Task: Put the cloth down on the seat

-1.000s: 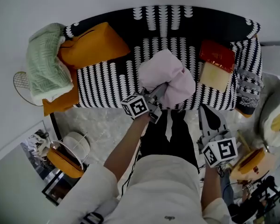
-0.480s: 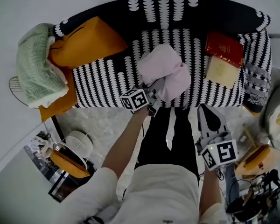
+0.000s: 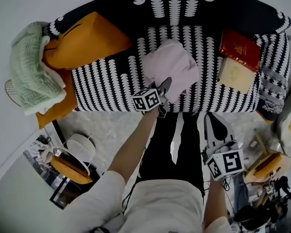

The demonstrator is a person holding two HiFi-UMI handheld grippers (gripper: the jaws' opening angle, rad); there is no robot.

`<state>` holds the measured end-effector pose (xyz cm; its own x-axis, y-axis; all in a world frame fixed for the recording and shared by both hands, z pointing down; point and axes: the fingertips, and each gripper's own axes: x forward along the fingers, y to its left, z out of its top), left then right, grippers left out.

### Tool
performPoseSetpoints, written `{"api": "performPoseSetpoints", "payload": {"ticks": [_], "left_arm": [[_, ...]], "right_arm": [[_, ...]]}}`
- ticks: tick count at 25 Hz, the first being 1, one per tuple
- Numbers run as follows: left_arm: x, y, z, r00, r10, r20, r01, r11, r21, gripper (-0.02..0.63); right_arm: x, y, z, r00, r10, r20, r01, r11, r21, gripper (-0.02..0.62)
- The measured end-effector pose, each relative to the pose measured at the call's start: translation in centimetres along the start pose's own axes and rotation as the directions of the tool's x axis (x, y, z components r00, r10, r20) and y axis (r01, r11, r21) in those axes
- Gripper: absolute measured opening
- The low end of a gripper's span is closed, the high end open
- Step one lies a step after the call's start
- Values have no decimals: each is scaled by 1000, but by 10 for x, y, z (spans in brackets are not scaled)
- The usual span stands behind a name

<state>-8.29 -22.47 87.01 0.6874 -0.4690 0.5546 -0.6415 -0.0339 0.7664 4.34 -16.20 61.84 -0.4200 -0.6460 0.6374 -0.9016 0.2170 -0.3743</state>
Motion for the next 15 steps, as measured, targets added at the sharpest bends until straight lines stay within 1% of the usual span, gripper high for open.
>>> {"api": "performPoseSetpoints", "payload": {"ticks": [4, 9, 13, 15], "left_arm": [[12, 18, -2, 1000, 28, -2, -28, 999, -28, 100], [26, 35, -6, 999, 46, -19, -47, 998, -38, 100], [36, 50, -11, 995, 90, -40, -93, 993, -68, 100], [42, 53, -15, 992, 111, -61, -115, 991, -65, 100]], "right_arm": [[8, 1, -11, 1000, 5, -12, -5, 1000, 17, 8], [14, -1, -19, 1000, 10, -11, -10, 1000, 27, 8], [17, -3, -25, 1000, 9, -18, -8, 999, 33, 6], [17, -4, -28, 1000, 8, -25, -7, 999, 35, 8]]}}
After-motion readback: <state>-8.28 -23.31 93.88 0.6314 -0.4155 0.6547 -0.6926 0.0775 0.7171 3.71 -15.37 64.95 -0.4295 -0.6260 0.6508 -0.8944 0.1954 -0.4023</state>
